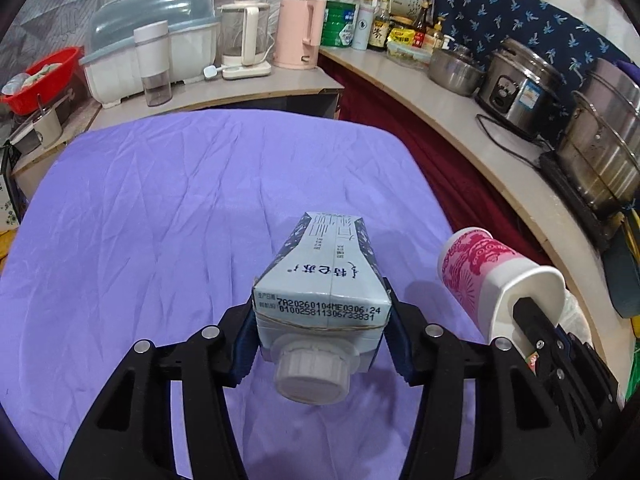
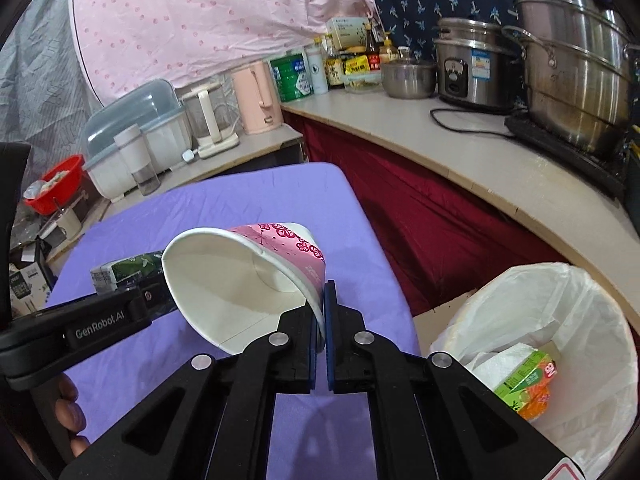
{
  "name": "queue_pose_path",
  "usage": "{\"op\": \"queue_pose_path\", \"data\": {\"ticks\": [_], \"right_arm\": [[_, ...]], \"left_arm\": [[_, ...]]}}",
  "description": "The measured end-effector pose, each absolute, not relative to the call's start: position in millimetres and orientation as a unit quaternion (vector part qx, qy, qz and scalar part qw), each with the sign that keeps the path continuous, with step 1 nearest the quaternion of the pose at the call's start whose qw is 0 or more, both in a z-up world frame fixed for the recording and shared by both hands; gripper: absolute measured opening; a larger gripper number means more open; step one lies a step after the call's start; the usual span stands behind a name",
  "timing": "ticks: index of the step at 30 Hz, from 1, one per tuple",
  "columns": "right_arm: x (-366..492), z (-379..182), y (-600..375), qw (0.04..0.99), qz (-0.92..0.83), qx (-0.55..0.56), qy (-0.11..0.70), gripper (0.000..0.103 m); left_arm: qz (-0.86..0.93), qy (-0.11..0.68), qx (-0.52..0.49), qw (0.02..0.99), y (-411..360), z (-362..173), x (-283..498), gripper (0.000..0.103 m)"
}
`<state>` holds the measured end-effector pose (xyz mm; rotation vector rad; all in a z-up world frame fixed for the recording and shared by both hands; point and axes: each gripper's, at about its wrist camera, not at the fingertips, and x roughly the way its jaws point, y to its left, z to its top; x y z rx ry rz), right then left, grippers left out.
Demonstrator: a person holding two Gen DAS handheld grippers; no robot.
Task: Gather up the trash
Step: 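Grasp the white milk carton with the left tool while the right grasps the pink paper cup rim, then carry the carton and cup over the bin and open both tools to drop them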
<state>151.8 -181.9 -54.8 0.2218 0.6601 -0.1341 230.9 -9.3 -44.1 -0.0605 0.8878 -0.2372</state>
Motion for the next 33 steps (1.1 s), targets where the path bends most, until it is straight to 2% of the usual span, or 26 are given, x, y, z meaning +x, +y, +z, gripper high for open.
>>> {"op": "queue_pose_path", "data": {"ticks": [16,33], "right_arm": [[50.5,1.4,-234.7,0.95,-0.123,0.117,0.261,0.003],[-24.7,-10.5,-324.8,0.932,-0.209,0.147,0.257,0.003]], "left_arm": [[-0.189,0.371,0.0,0.909,-62.9,19.9,125.1,0.051],[-0.277,0.368,0.059,0.886,-165.1,16.7,58.8,0.051]]}}
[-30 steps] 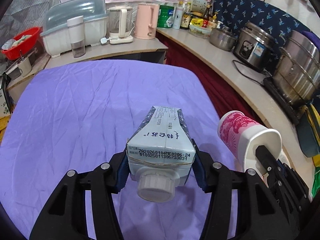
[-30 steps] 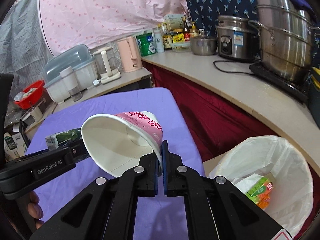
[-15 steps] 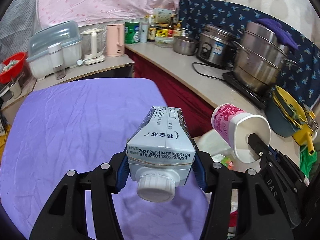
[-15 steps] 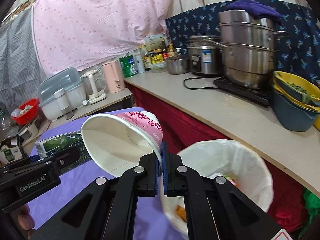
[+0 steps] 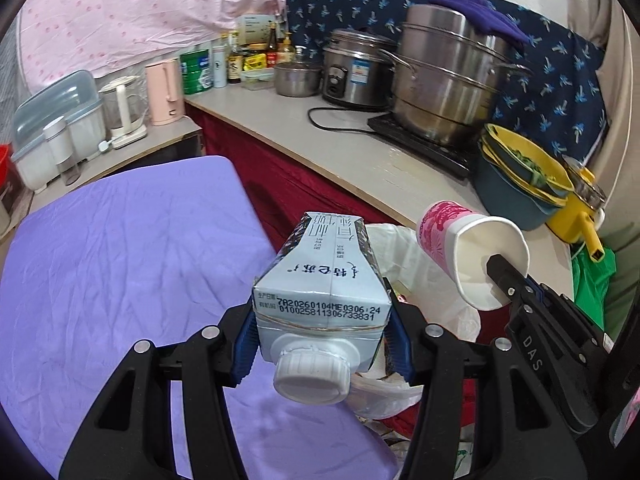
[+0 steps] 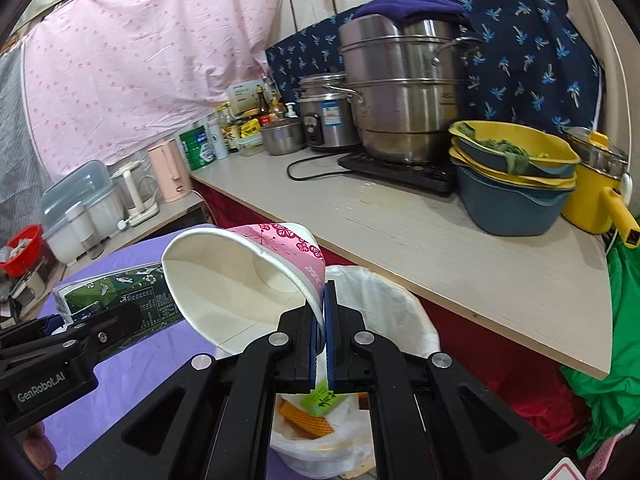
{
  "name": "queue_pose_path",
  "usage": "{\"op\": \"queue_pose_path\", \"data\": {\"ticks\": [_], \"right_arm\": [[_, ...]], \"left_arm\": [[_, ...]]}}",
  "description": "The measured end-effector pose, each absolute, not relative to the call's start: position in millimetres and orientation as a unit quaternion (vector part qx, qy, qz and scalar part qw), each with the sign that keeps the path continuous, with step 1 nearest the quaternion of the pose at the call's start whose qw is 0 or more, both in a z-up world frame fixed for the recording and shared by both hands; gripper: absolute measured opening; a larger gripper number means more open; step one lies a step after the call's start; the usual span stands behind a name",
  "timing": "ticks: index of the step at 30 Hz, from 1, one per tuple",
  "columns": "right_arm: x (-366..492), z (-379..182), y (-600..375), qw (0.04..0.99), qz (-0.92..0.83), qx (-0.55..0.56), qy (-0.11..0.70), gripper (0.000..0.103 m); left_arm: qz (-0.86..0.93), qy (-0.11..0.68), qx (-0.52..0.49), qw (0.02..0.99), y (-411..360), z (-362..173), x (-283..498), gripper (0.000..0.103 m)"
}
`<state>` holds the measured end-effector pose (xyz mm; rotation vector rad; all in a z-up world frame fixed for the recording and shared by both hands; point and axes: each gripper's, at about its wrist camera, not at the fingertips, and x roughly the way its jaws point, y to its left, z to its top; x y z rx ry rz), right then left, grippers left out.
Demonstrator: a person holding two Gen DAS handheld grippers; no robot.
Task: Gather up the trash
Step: 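Carry the carton and cup over the bin and open both tools to drop them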
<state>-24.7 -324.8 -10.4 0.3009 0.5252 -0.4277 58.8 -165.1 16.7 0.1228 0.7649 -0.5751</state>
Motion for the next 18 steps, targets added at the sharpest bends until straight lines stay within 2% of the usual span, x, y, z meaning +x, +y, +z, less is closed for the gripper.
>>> {"op": "queue_pose_path", "data": {"ticks": [18], "right_arm": [[-23.3,-40.6,-351.3,0.918,-0.222,0.164,0.285,0.004]], "left_arm": [[-0.29,0.389,0.094,0.869,-204.8,-11.6,58.9,0.052]]}}
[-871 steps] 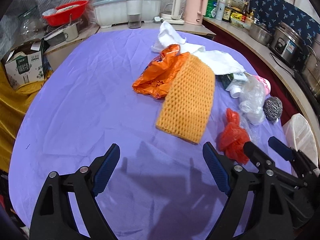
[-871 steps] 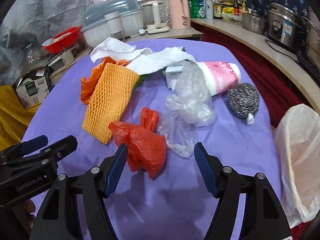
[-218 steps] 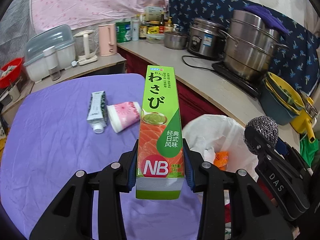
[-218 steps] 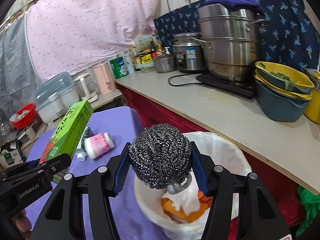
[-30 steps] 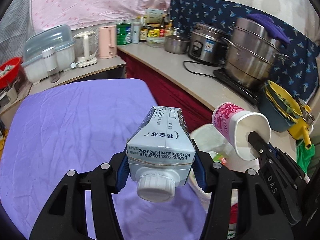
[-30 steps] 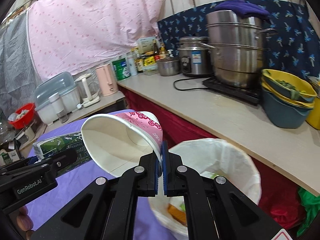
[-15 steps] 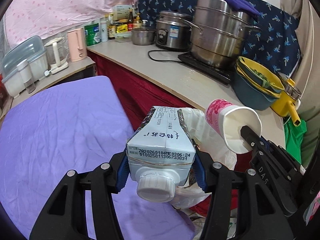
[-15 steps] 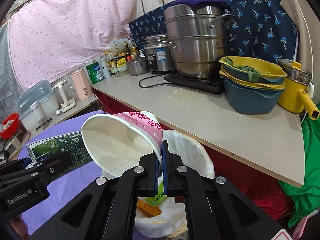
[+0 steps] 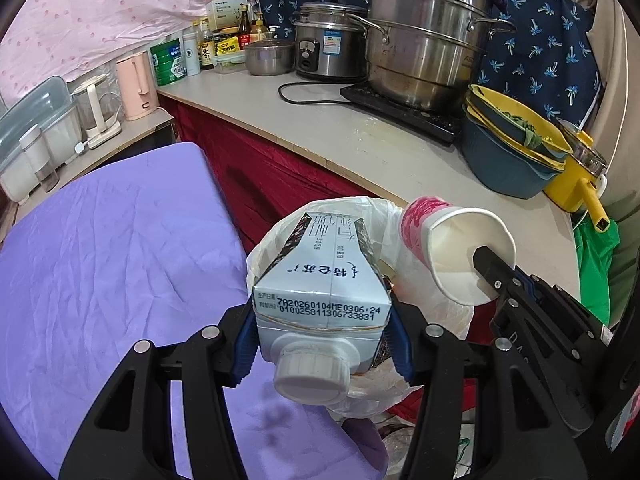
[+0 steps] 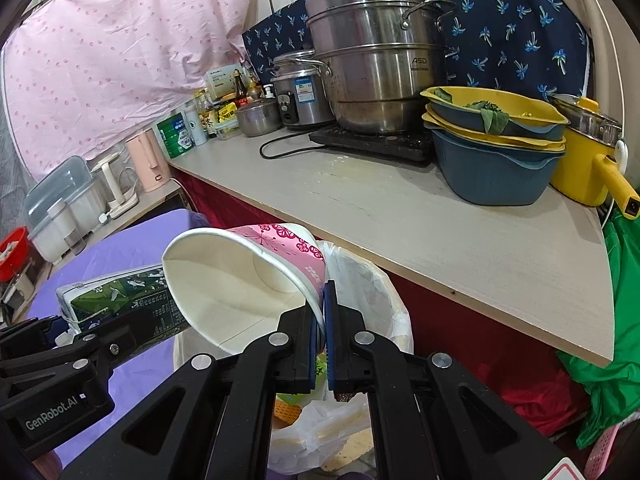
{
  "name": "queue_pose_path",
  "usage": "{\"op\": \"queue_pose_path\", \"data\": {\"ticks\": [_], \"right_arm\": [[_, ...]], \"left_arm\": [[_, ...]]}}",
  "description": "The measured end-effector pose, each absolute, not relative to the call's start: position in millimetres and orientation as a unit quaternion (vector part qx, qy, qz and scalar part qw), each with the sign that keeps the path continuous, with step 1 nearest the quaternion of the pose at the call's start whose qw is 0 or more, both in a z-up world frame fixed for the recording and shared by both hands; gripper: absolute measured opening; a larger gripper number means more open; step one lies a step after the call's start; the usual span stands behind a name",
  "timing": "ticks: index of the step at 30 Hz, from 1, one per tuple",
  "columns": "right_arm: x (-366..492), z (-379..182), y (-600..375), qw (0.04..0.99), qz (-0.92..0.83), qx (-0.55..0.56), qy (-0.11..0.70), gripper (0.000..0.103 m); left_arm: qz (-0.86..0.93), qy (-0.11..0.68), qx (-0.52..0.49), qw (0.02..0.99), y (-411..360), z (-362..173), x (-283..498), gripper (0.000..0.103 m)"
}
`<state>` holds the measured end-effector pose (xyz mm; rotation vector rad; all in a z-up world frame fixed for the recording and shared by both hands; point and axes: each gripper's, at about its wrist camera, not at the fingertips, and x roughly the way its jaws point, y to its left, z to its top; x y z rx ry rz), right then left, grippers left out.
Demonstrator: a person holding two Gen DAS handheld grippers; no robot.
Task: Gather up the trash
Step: 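Carry the carton and cup over the bin and open both tools to drop them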
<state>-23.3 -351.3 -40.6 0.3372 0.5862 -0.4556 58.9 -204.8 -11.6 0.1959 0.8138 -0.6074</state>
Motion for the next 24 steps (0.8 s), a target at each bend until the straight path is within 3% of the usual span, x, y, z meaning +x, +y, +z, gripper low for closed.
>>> {"op": "queue_pose_path", "data": {"ticks": [17,20,22,24], "right_arm": [[-13.7,-51.1,-354.5,0.914,-0.22,0.168,0.297,0.009],[-14.4,-50.6,-354.7,0.914,-0.223,0.167,0.295,0.019],[-15.4,-49.6,-354.7,0.915,-0.228,0.165,0.29,0.034],[-15.5,-48.5,-355.9,0.915,-0.23,0.164,0.287,0.036]], "left_arm": [[-0.282,0.406,0.095,0.864,-211.6,-27.2,72.7,0.051],[-0.281,0.408,0.092,0.864,-211.1,-27.4,74.3,0.051],[-0.28,0.408,0.091,0.865,-209.9,-26.7,75.9,0.051],[-0.277,0.408,0.089,0.866,-208.3,-26.2,77.6,0.052]]}}
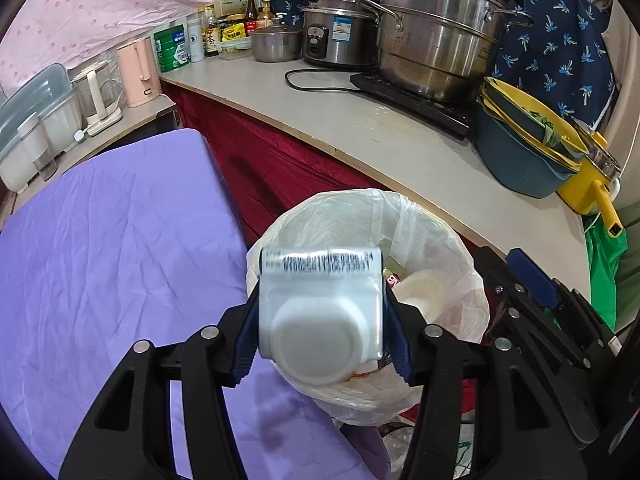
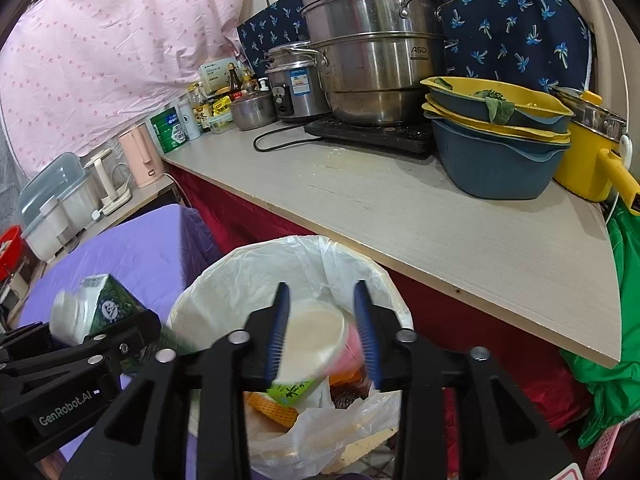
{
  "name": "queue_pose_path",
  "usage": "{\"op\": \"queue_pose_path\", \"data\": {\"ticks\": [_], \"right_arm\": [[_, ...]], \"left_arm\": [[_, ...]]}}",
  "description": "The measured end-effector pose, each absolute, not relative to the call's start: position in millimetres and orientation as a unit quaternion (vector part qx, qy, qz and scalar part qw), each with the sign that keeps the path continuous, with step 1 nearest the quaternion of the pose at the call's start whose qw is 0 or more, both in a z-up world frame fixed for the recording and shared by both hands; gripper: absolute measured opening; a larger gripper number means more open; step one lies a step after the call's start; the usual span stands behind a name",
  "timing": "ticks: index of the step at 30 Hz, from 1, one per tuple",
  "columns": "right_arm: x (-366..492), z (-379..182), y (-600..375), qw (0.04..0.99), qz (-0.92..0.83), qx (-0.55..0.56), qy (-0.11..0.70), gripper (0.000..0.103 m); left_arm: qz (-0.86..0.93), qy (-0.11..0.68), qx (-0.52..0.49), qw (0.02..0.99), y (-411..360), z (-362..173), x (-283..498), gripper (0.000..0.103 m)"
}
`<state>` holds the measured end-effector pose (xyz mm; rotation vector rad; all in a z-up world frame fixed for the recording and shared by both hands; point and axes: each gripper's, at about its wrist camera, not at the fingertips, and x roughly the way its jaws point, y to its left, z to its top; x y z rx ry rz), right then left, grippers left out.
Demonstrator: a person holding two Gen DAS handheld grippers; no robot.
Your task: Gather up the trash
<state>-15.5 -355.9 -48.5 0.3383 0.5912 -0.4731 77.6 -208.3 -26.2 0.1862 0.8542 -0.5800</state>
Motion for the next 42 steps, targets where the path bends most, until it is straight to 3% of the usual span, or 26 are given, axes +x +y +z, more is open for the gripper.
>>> {"op": "queue_pose_path", "data": {"ticks": [22,32,37,42], "right_arm": [[-12.5,-42.2,-343.6,0.92,-0.22,0.156,0.285,0.051],[-12.7,-40.3,-340.7,0.92,-0.217,0.154,0.289,0.063],[-14.0,-35.6,-335.2,0.921,-0.212,0.143,0.294,0.072],[-17.6,-31.6,-334.8,0.919,-0.216,0.14,0.298,0.084]], "left_arm": [[-0.262,0.399,0.077,0.876,-192.2,-18.0,83.6,0.057],[-0.244,0.39,0.078,0.884,-182.5,-14.0,84.5,0.071],[-0.236,0.387,0.081,0.888,-176.9,-12.5,83.6,0.073],[-0.217,0.383,0.074,0.895,-164.8,-9.7,84.3,0.086]]}}
